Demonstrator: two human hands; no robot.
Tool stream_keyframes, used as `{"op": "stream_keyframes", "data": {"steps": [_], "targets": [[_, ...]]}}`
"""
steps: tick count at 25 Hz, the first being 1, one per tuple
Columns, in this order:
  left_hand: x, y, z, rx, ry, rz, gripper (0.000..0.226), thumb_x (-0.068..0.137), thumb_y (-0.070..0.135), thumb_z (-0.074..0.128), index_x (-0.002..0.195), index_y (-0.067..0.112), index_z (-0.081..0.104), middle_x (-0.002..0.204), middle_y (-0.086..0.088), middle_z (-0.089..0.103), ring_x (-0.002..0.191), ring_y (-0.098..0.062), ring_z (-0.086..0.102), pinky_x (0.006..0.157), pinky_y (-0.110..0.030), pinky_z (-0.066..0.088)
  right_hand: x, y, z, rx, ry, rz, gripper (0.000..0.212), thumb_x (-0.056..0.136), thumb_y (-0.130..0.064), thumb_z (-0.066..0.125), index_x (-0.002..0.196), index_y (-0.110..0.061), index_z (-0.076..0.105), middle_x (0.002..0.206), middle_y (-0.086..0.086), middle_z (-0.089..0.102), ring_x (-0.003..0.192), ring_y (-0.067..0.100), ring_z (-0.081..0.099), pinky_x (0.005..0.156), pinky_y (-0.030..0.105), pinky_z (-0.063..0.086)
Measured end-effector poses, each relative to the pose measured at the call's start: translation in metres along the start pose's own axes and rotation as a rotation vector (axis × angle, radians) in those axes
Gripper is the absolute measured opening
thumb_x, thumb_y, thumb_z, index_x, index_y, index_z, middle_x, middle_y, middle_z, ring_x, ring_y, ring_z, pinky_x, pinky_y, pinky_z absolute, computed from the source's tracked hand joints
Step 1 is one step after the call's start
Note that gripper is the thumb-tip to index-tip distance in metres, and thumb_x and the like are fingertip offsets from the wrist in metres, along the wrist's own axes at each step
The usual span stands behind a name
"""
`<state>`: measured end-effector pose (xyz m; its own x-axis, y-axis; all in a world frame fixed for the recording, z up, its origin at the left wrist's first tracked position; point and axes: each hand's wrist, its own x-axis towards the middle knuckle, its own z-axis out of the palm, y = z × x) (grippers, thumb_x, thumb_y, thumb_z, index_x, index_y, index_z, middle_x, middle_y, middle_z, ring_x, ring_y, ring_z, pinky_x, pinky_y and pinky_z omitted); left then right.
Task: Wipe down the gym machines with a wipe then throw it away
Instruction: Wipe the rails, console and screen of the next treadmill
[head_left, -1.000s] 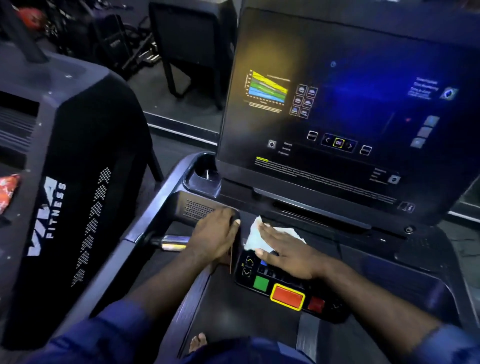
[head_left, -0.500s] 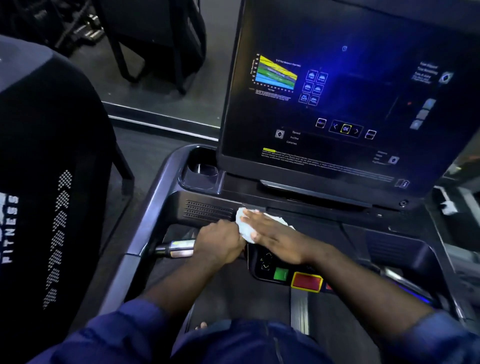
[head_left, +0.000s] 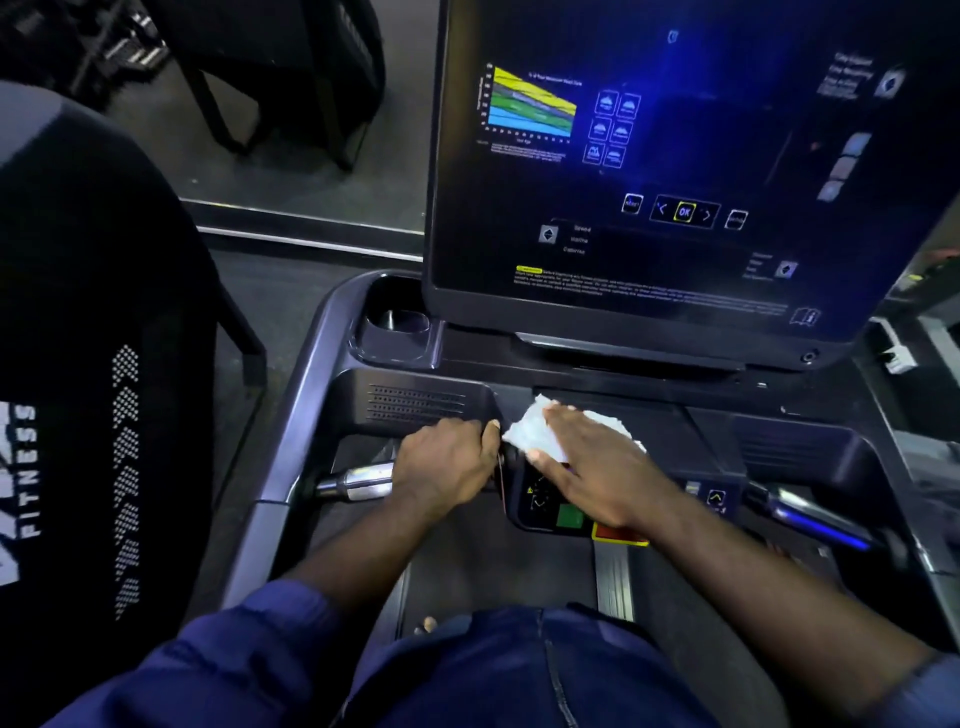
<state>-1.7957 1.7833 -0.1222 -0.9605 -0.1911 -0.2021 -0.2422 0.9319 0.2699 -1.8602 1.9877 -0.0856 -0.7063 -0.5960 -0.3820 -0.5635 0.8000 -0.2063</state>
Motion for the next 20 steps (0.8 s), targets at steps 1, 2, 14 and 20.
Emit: {"op": "stream_keyframes", "data": {"steps": [1,2,14,20], "targets": [[0.000,0.001,0.001,-0.008,0.005,-0.001,0.057,0.109,0.055,0.025,0.103,0.019,0.069,0.108,-0.009,0.073,0.104,-0.037,0.068,0.087,-0.045,0.052,0.004,-0.001,-0.003,0.035,-0.009,0.047,0.108,0.087,-0.086,0.003,0.165,-0.015,0.020,0.173,0.003,0.018,0.159,0.016,0.018,0.129,0.035,0.015],[-0.002,0.001,0.000,-0.014,0.004,0.004,0.059,0.110,0.056,0.023,0.103,0.019,0.069,0.109,-0.010,0.073,0.104,-0.037,0.068,0.087,-0.045,0.052,0.011,-0.004,-0.007,0.082,-0.002,0.082,0.114,0.082,-0.092,0.002,0.164,-0.015,0.025,0.172,0.004,0.022,0.158,0.018,0.021,0.128,0.037,0.020],[0.024,0.069,0.008,-0.223,0.246,0.025,0.048,0.100,0.059,0.048,0.121,0.017,0.059,0.120,-0.007,0.052,0.114,-0.029,0.052,0.100,-0.048,0.048,-0.050,0.109,-0.013,-0.072,0.039,-0.007,0.116,0.076,-0.098,-0.006,0.166,-0.028,0.016,0.173,-0.010,0.017,0.159,0.010,0.015,0.130,0.044,0.013],[0.024,0.145,0.022,0.104,0.214,0.131,0.057,0.104,0.065,0.032,0.115,0.019,0.062,0.116,-0.004,0.061,0.112,-0.026,0.056,0.094,-0.044,0.049,-0.096,0.155,0.009,0.071,0.205,0.097,0.107,0.089,-0.089,0.006,0.163,-0.013,0.027,0.172,0.005,0.021,0.160,0.019,0.012,0.130,0.036,0.013]]}}
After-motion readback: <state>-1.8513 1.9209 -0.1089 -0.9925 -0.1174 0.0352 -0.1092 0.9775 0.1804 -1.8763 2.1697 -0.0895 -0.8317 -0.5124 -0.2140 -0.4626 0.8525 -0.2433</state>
